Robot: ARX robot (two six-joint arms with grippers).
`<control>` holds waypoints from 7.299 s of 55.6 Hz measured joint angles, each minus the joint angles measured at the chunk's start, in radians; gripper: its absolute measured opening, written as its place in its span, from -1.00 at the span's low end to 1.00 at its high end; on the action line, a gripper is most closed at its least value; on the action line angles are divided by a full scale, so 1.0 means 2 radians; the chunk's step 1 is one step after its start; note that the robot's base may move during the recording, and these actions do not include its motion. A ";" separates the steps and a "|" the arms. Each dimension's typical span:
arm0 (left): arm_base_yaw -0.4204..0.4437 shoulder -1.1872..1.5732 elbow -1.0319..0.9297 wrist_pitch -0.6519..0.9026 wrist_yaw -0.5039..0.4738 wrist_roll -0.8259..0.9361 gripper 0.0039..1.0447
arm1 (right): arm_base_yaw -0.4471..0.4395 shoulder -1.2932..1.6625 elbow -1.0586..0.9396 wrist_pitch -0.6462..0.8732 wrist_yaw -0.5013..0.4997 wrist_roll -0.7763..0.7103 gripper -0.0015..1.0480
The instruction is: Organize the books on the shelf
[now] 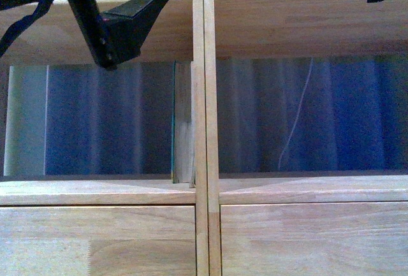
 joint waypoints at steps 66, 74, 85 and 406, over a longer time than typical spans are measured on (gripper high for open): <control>-0.036 -0.012 -0.042 0.111 -0.009 0.006 -0.65 | -0.008 -0.018 -0.054 0.043 -0.089 -0.001 -0.86; -0.030 -0.014 -0.051 0.119 -0.009 0.000 -0.66 | -0.012 -0.018 -0.057 0.045 -0.102 -0.003 -0.61; -0.003 -0.024 -0.070 0.131 -0.005 -0.004 -0.66 | -0.043 -0.017 -0.057 0.059 -0.122 -0.002 -0.15; 0.172 -0.534 -0.515 -0.408 -0.293 0.732 -0.95 | -0.245 -0.506 -0.471 -0.338 0.208 -0.484 -0.94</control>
